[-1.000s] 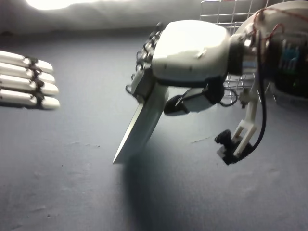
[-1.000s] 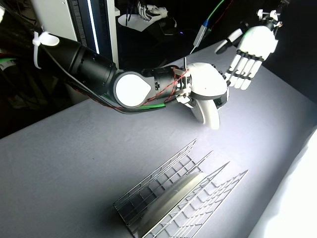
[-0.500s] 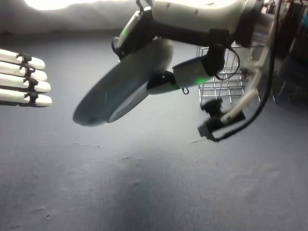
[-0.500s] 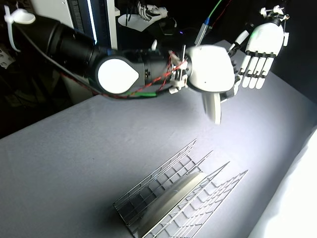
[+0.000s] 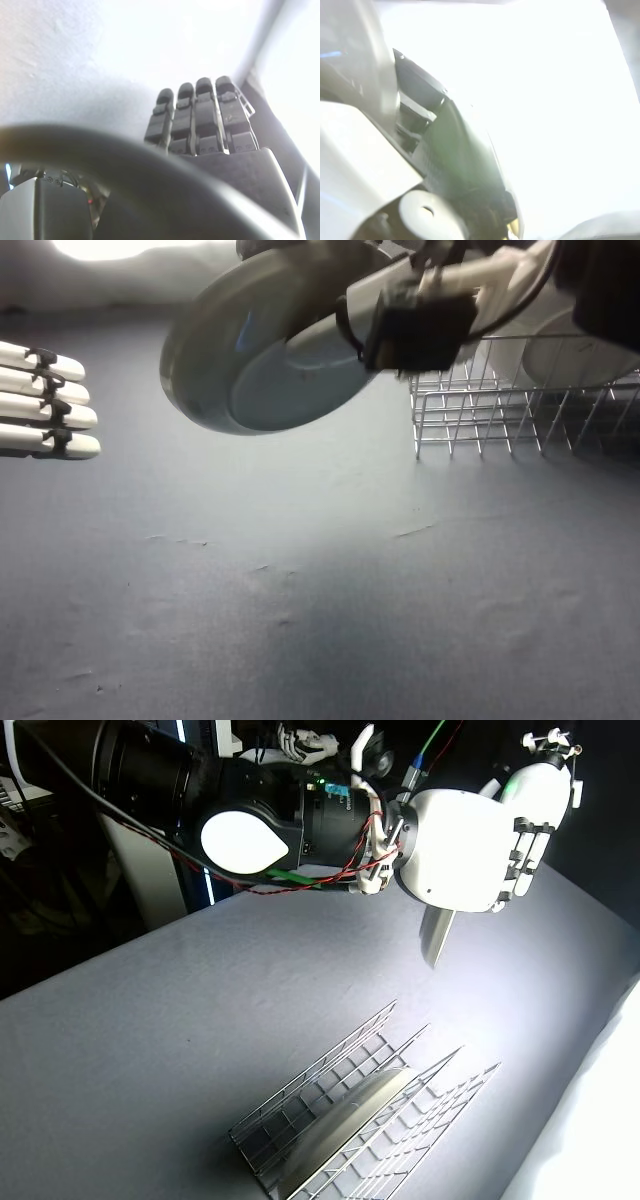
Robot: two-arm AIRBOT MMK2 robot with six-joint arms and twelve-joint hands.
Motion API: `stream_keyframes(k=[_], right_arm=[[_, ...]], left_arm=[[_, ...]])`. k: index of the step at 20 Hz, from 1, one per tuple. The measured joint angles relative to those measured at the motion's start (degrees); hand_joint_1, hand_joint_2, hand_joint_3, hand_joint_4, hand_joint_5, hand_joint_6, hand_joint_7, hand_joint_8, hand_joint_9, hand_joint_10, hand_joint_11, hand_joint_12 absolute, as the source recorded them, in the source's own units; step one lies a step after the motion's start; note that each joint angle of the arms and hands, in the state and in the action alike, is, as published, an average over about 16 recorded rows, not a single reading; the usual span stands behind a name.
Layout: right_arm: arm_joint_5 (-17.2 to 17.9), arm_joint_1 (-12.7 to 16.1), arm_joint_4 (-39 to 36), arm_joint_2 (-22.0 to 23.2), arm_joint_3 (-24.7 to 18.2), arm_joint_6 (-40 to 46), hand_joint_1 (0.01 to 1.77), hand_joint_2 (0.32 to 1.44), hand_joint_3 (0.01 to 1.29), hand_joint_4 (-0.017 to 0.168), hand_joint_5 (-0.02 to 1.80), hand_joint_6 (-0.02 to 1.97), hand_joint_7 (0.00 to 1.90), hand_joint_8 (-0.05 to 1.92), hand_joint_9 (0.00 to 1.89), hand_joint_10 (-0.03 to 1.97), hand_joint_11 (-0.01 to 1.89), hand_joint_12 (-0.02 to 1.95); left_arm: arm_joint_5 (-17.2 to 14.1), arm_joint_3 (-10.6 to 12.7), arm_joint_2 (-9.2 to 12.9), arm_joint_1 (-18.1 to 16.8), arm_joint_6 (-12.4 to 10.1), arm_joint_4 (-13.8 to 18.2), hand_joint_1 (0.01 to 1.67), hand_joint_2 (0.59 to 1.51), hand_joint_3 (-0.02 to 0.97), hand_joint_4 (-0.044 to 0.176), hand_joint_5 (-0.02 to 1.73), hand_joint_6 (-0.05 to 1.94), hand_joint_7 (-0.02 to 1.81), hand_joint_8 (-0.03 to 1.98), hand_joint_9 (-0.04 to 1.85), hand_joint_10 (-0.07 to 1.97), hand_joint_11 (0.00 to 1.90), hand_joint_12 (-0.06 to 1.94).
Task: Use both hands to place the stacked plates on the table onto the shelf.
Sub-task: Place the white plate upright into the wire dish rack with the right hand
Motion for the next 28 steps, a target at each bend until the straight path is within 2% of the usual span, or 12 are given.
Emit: stream_keyframes(k=[4,10,15,19,23,28], right_arm=[[-3.68,1.92,4.34,1.21,0.00,0.16,1.41,0.96,0.01,-0.007,0.97,0.83,1.08,0.74,1.01,1.05,0.80,1.20],[-7.50,3.88,5.92,3.59,-0.01,0.20,1.43,0.96,0.01,-0.008,0.97,0.81,1.07,0.74,1.01,1.03,0.78,1.26],[-9.46,4.96,5.41,5.85,-0.01,0.21,1.44,0.96,0.01,-0.008,0.98,0.80,1.08,0.73,1.02,0.99,0.77,1.38],[-10.80,5.54,4.84,7.41,0.12,0.22,1.44,0.96,0.01,-0.008,0.97,0.80,1.07,0.74,1.01,1.00,0.77,1.34],[-11.95,5.85,3.98,8.89,0.34,0.23,1.45,0.96,0.01,-0.008,0.97,0.80,1.07,0.75,1.02,0.97,0.77,1.41],[-13.28,5.89,2.33,10.94,0.77,0.24,1.45,0.96,0.01,-0.008,0.97,0.81,1.07,0.76,1.02,0.97,0.77,1.41]], left_arm=[[-0.03,-0.05,0.01,-0.18,-0.08,0.09,0.02,1.094,0.019,0.003,0.02,-0.01,0.01,0.00,0.02,0.00,0.01,0.00],[-0.08,-0.23,-0.04,-0.94,-0.39,0.18,0.02,1.094,0.020,0.003,0.02,-0.01,0.01,0.00,0.02,0.00,0.01,0.00],[-0.31,-0.29,-0.10,-1.55,-0.68,0.25,0.02,1.094,0.019,0.002,0.02,-0.01,0.01,0.00,0.02,0.00,0.01,0.00],[-0.53,-0.23,-0.15,-2.04,-0.89,0.28,0.02,1.094,0.020,0.002,0.02,-0.01,0.01,0.00,0.02,0.00,0.01,0.00],[-0.76,-0.17,-0.18,-2.31,-1.03,0.28,0.02,1.094,0.020,0.002,0.02,-0.01,0.01,0.00,0.02,0.00,0.01,0.00],[-1.07,-0.08,-0.20,-2.27,-1.16,0.32,0.02,1.094,0.020,0.002,0.02,-0.01,0.01,0.00,0.02,0.00,0.01,0.00]])
